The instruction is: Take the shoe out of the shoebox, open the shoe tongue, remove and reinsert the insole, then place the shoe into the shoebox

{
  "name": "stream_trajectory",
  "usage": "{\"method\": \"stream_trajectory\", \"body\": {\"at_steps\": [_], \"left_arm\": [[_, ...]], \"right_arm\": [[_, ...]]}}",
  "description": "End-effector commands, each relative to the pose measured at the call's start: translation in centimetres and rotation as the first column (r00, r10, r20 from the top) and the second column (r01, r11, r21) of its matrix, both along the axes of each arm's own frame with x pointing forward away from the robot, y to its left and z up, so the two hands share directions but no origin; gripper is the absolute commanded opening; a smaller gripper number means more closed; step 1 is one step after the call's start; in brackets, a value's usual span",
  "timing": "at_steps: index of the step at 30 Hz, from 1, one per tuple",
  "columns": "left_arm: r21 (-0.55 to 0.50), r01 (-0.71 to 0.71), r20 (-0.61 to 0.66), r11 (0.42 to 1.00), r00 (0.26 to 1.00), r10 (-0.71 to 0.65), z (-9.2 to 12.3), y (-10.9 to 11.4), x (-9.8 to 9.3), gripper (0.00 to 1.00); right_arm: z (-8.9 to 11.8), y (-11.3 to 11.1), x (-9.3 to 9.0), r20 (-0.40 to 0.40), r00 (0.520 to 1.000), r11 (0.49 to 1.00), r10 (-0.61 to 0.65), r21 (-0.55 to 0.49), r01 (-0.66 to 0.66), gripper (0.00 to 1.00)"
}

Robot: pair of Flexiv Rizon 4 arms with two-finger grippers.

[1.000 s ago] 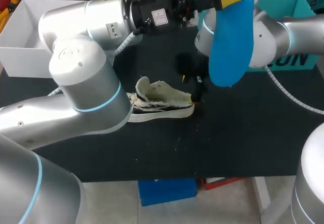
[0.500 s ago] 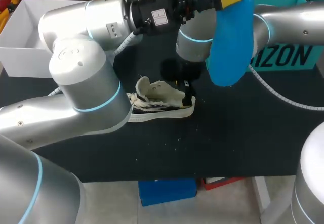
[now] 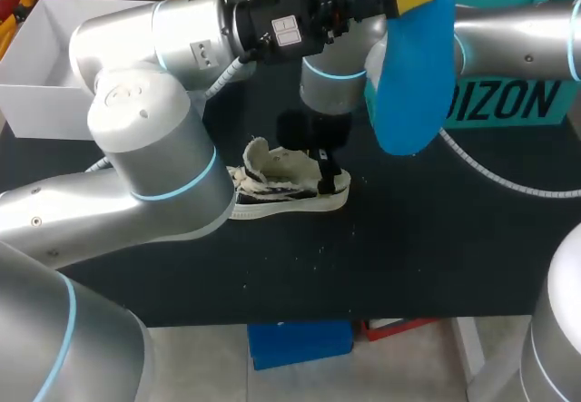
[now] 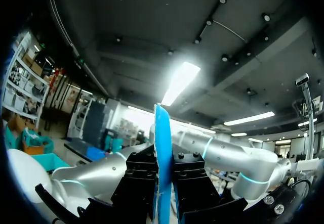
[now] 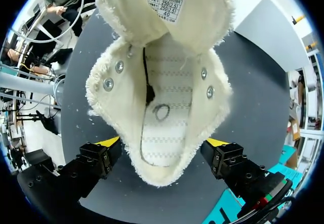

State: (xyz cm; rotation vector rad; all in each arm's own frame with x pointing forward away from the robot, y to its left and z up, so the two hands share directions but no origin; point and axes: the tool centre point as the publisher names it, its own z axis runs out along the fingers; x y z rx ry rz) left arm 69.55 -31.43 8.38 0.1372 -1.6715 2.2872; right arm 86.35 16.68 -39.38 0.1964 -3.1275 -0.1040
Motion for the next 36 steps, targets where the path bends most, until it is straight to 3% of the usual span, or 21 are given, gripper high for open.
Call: {"method": "stream_trajectory", "body": {"at_steps": [1,13,27,36], "left_arm": [[0.0,-0.006,-0.001,1.0,1.0,0.006,0.0,-0.2,-0.1,0.0],[0.0,-0.006,-0.001,1.0,1.0,0.006,0.0,-0.2,-0.1,0.0],[0.0,-0.006,-0.001,1.0,1.0,0.006,0.0,-0.2,-0.1,0.0],[0.0,-0.006,-0.001,1.0,1.0,0.006,0.0,-0.2,-0.1,0.0]], "right_arm": [[-0.2,0.2,0.1,-0.004,1.0,1.0,0.001,-0.002,-0.001,1.0],[1.5,-2.7,0.2,-0.019,1.0,0.966,0.019,0.257,-0.014,1.0],[0.5,-3.3,0.5,-0.015,1.0,0.807,-0.025,0.59,0.029,1.0],[-0.9,-3.8,0.6,-0.026,0.998,0.717,-0.065,0.695,0.064,1.0]]}}
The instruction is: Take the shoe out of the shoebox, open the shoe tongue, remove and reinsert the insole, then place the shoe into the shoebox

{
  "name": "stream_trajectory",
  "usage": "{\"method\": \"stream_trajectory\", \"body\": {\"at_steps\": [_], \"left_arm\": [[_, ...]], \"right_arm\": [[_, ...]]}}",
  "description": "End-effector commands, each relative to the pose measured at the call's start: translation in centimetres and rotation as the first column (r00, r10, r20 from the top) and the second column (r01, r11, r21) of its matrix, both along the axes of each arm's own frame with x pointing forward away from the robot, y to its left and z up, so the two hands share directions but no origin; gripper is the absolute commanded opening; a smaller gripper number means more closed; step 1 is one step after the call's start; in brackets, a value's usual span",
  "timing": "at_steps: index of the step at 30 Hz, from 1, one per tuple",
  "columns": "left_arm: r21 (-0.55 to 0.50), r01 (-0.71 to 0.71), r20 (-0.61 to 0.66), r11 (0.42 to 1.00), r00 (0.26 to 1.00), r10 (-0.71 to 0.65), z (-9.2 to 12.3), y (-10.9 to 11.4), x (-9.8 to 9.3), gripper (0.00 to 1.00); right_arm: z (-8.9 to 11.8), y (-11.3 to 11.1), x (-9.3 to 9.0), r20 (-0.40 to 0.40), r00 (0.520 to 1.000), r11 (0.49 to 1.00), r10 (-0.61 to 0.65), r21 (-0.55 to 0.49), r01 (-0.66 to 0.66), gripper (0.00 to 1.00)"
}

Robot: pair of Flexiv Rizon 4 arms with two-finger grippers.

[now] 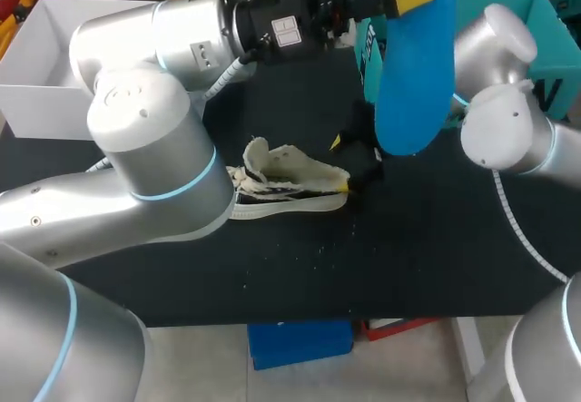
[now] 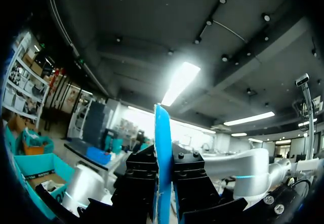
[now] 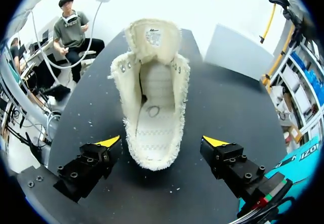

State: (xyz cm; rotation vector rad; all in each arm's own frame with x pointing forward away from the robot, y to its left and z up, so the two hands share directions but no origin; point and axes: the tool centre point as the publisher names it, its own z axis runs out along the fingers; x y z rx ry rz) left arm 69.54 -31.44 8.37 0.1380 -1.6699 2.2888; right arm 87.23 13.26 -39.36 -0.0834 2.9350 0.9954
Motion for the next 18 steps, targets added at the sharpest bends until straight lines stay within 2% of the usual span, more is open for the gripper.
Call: {"method": "stream_trajectory", "body": {"at_steps": [1,18], "left_arm": [[0.002,-0.005,0.0,1.0,1.0,0.005,0.0,-0.2,-0.1,0.0],[0.002,-0.005,0.0,1.0,1.0,0.005,0.0,-0.2,-0.1,0.0]], "right_arm": [[-1.0,-0.4,-0.3,-0.003,1.0,0.983,0.0,0.181,0.0,1.0],[-3.2,-1.1,-0.6,-0.052,0.999,0.966,-0.01,0.257,0.024,1.0]]}}
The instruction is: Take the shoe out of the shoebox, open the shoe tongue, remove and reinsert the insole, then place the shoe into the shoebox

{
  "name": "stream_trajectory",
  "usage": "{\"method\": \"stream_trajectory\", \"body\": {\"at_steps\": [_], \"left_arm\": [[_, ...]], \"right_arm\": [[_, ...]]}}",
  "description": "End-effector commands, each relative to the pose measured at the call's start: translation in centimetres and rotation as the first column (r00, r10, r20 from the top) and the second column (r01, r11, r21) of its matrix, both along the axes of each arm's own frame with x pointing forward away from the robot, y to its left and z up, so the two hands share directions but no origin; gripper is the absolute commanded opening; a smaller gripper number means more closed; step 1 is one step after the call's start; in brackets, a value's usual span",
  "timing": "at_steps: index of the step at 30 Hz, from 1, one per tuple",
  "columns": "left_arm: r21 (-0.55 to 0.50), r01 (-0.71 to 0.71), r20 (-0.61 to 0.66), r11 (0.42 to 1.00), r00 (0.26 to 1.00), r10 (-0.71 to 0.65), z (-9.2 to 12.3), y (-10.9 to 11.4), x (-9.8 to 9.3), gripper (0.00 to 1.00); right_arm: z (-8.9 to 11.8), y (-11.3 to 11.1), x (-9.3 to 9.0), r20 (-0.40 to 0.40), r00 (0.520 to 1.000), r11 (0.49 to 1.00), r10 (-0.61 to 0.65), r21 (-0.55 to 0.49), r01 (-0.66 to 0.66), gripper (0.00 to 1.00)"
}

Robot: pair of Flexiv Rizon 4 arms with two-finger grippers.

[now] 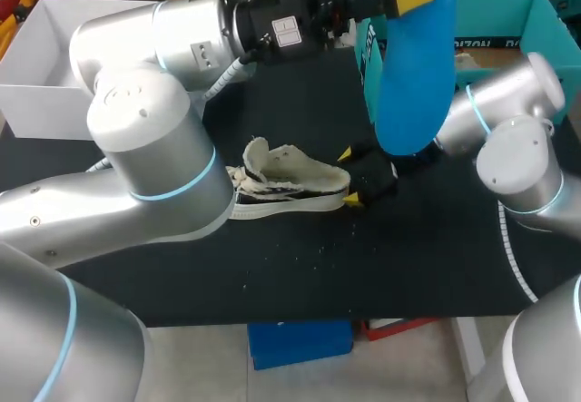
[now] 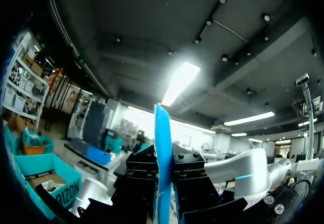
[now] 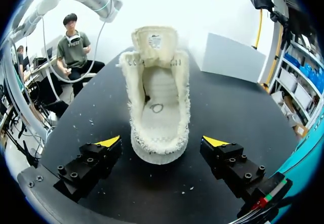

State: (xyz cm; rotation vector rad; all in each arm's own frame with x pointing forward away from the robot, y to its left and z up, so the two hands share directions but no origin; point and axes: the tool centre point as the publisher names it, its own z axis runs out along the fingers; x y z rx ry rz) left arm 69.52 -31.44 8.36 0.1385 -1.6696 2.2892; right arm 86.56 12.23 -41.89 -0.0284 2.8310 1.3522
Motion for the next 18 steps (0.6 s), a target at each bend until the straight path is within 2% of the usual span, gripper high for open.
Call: {"method": "stream_trajectory", "body": {"at_steps": [1,7,11,16,18], "left_arm": [[0.002,-0.005,0.0,1.0,1.0,0.005,0.0,-0.2,-0.1,0.0],[0.002,-0.005,0.0,1.0,1.0,0.005,0.0,-0.2,-0.1,0.0],[0.002,-0.005,0.0,1.0,1.0,0.005,0.0,-0.2,-0.1,0.0],[0.002,-0.005,0.0,1.0,1.0,0.005,0.0,-0.2,-0.1,0.0],[0.002,-0.005,0.0,1.0,1.0,0.005,0.0,-0.2,-0.1,0.0]], "right_arm": [[-0.7,0.0,0.0,-0.002,1.0,1.0,-0.004,0.024,0.004,1.0],[-0.8,-0.1,0.0,-0.009,1.0,0.999,-0.011,0.032,0.012,1.0],[-0.3,-0.2,0.2,0.007,1.0,1.0,-0.004,-0.013,0.005,1.0],[1.6,-0.5,1.2,0.07,0.998,0.973,-0.001,-0.232,0.017,1.0],[2.5,-0.3,1.5,0.089,0.996,0.959,0.004,-0.284,0.022,1.0]]}}
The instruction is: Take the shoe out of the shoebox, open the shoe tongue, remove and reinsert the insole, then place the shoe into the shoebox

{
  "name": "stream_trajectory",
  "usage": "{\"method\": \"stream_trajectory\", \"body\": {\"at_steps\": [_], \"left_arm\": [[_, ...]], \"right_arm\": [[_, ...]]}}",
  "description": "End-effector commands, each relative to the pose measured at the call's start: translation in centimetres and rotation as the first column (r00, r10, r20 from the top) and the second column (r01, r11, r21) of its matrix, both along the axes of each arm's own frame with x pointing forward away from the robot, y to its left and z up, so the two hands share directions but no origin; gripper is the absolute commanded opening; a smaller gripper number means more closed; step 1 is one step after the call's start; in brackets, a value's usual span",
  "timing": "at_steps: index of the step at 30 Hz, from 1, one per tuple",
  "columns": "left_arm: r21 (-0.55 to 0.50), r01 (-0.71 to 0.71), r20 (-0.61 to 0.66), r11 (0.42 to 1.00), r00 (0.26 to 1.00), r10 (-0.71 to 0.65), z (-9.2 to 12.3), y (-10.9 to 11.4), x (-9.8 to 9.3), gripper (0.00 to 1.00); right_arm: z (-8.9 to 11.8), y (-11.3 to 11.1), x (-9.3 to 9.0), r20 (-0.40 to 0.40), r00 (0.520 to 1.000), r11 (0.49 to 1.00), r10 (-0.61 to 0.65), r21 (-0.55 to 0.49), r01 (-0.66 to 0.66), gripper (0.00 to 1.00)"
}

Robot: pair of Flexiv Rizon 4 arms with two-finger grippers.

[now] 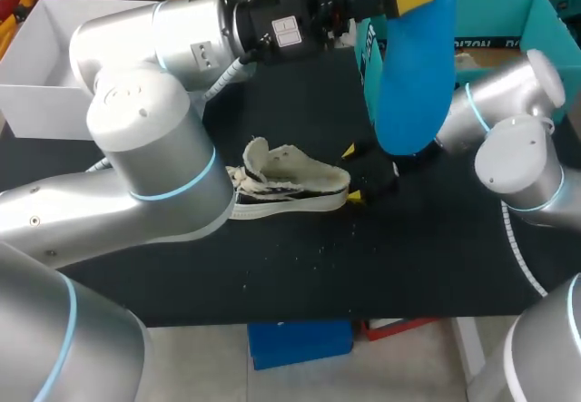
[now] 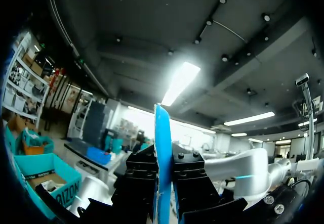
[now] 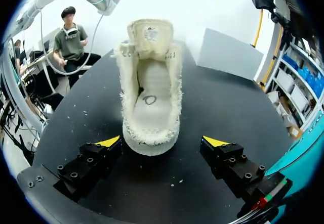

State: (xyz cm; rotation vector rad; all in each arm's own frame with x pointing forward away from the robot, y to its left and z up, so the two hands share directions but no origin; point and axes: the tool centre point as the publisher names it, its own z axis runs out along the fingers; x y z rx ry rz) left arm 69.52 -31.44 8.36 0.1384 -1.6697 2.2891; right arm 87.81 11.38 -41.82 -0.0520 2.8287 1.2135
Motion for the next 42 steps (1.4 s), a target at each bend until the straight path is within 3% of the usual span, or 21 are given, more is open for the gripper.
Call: {"method": "stream_trajectory", "body": {"at_steps": [1,13,19,26,32,37,42], "left_arm": [[0.002,-0.005,0.0,1.0,1.0,0.005,0.0,-0.2,-0.1,0.0],[0.002,-0.005,0.0,1.0,1.0,0.005,0.0,-0.2,-0.1,0.0],[0.002,-0.005,0.0,1.0,1.0,0.005,0.0,-0.2,-0.1,0.0],[0.002,-0.005,0.0,1.0,1.0,0.005,0.0,-0.2,-0.1,0.0],[0.002,-0.005,0.0,1.0,1.0,0.005,0.0,-0.2,-0.1,0.0],[0.002,-0.005,0.0,1.0,1.0,0.005,0.0,-0.2,-0.1,0.0],[0.002,-0.005,0.0,1.0,1.0,0.005,0.0,-0.2,-0.1,0.0]], "right_arm": [[2.8,0.6,0.4,0.033,0.999,0.972,0.006,-0.234,0.002,1.0],[4.6,3.3,1.4,0.083,0.993,0.842,0.08,-0.538,-0.023,1.0],[4.4,5.2,1.4,0.087,0.991,0.784,0.102,-0.62,-0.027,1.0],[4.4,7.0,1.3,0.067,0.991,0.765,0.115,-0.642,-0.045,0.95],[4.2,8.9,1.2,0.035,0.989,0.74,0.145,-0.667,-0.085,0.78],[3.5,10.4,1.2,0.006,0.986,0.726,0.166,-0.678,-0.118,0.81],[2.8,11.3,1.4,-0.01,0.985,0.719,0.171,-0.682,-0.132,0.75]]}}
